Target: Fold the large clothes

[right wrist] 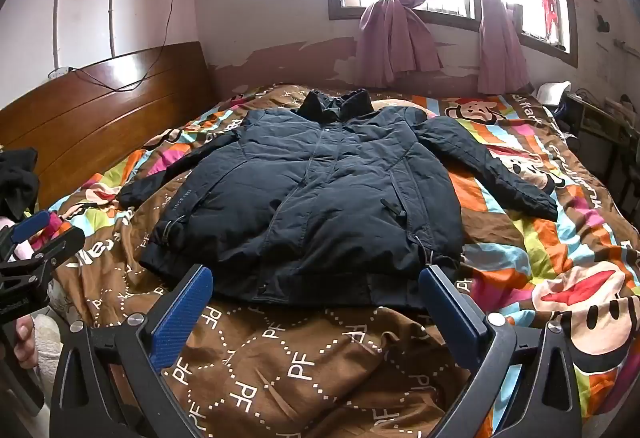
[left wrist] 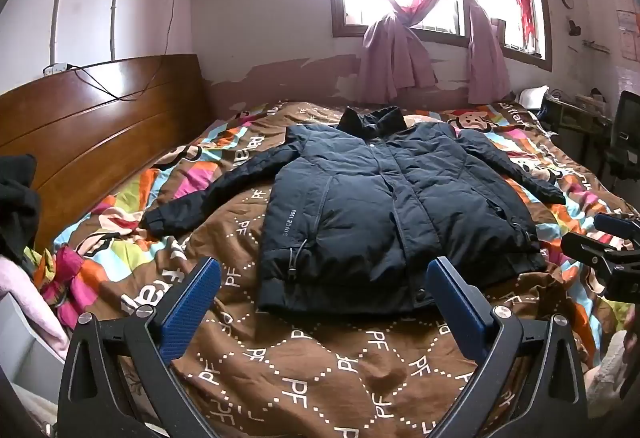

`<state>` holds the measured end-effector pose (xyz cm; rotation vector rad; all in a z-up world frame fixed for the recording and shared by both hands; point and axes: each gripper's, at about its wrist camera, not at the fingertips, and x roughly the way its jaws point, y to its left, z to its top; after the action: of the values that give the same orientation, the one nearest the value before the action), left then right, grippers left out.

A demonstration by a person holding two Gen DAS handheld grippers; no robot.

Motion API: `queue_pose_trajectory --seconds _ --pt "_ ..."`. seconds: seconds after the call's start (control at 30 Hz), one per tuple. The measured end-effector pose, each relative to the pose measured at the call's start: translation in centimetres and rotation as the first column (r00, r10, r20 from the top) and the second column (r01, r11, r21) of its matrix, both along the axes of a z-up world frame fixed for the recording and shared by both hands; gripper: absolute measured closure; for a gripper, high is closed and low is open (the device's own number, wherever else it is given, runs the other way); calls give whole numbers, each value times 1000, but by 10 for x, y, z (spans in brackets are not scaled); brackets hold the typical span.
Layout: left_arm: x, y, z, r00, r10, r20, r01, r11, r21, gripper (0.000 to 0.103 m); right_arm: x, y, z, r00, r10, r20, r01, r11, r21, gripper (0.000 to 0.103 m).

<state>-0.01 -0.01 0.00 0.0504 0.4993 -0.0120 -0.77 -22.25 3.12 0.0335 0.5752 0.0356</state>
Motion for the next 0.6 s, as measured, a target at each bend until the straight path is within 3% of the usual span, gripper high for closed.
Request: queue_pose_trajectory --seconds 0.6 --pt "0 0 0 1000 0 -1 0 1000 4 2 0 0 0 1000 0 0 0 1000 -2 0"
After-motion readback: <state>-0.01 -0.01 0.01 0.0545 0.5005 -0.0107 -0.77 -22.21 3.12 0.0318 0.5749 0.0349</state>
